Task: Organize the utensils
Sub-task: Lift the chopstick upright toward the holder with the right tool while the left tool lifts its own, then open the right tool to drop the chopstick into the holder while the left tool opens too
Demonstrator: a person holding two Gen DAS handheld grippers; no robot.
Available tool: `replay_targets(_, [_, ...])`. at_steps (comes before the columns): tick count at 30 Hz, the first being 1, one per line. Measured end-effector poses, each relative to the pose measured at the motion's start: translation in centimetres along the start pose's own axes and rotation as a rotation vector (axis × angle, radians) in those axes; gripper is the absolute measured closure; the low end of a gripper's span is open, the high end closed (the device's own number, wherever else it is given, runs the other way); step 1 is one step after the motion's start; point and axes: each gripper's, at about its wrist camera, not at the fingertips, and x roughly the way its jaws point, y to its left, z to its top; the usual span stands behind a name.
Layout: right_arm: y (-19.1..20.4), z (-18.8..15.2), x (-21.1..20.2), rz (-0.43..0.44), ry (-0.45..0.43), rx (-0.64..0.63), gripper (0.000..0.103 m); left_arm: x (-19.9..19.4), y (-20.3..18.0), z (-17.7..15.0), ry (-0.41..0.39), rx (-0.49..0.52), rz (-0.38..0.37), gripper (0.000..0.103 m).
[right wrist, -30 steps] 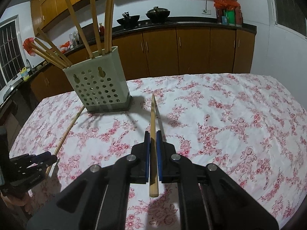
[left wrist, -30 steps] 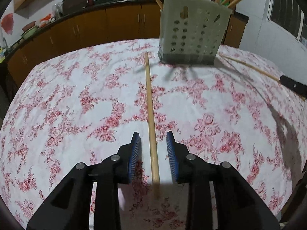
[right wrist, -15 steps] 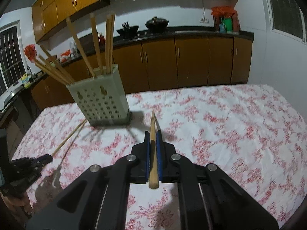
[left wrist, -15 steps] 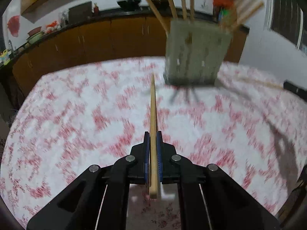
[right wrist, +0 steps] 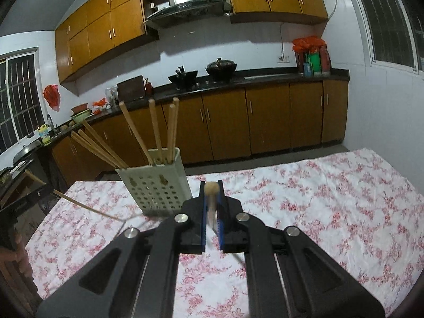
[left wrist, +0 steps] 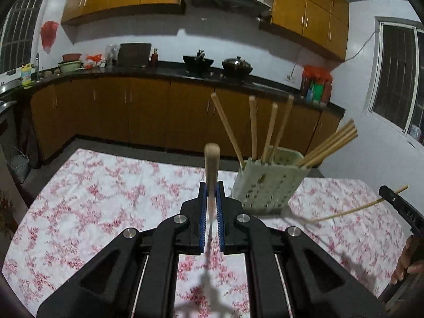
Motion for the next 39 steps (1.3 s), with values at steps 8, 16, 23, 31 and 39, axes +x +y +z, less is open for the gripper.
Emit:
replay_targets(8, [0.9,1.8,-1.0,0.032,-0.038,-0.004,0.095,-0.7,-0.8,1.1,-0.032,0.008,-0.023,0.095])
replay_targets(16, [2.8,5.8,-3.9,0.153,-0.146,-0.002,0.095,-2.7,-3.3,4.1,-0.119,0.024,-0.114,0.095])
replay_targets(23, [4.8,9.1,-5.8,0.213,-0.275,-0.035,0.095,-4.1,-5.6,6.4,-0.21,0.043,-0.167,0.095])
replay_targets(31, [6.3,11.5,-5.6,0.245,-0.377,-0.046,0.095,-4.0,-7.2,8.9,-0.304,0.042,-0.163,0.095])
replay_targets(39, [5.8,12.6,-2.8,0.218,-0.408,0.005,0.095,-2.4,-7.8,9.8,-0.362,0.047,-0.128,0.096])
